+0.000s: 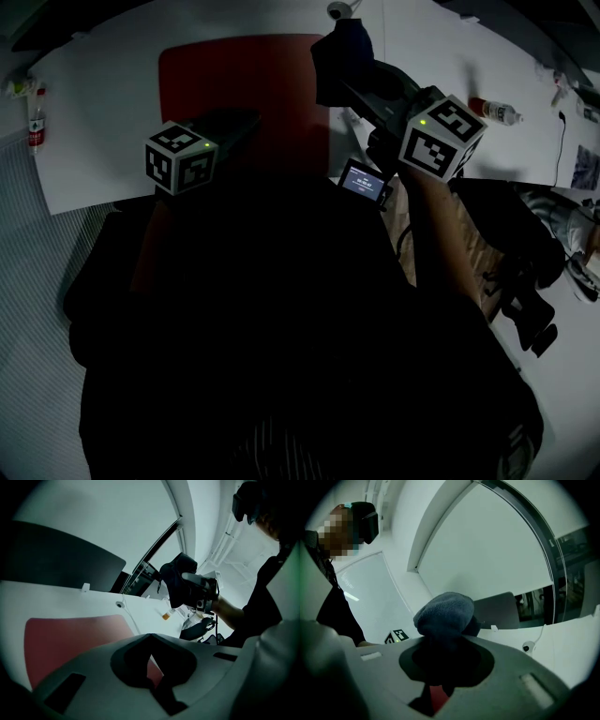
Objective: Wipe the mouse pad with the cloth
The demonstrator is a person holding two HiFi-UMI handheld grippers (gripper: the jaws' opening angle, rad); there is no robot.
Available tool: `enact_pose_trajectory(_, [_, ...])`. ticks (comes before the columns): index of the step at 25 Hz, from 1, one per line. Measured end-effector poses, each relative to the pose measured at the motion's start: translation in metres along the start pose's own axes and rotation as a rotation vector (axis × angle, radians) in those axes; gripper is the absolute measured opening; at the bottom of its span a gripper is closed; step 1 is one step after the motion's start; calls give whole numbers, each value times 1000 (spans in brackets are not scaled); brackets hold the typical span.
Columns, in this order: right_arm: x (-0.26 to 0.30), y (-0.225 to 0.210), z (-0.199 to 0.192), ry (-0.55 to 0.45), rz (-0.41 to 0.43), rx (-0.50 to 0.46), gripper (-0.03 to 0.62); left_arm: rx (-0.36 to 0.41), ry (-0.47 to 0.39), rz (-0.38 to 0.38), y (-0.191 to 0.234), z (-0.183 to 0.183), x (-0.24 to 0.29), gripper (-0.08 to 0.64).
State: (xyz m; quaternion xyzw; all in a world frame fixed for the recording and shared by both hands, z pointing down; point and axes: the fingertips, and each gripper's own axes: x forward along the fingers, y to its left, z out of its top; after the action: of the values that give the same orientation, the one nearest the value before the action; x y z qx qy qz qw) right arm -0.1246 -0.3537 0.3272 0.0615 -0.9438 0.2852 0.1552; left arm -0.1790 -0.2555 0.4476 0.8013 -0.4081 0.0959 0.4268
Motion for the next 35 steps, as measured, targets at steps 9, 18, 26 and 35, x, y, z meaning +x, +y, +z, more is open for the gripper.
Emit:
enact_pose_trajectory(9, [53, -47, -49, 138, -35, 30, 67, 0, 128, 46, 58, -34, 18, 8])
enact_pose_trajectory(18, [95, -84, -118, 299, -34, 36, 67, -50, 169, 75, 79, -58, 26, 8])
enact_pose_trajectory(26, [131, -118, -217, 617, -53, -143, 67, -34, 208, 103, 95, -69, 24, 8])
enact_pose_trajectory(35, [133, -129, -261, 773, -44, -149, 67, -34, 288, 114, 124, -83, 55, 9])
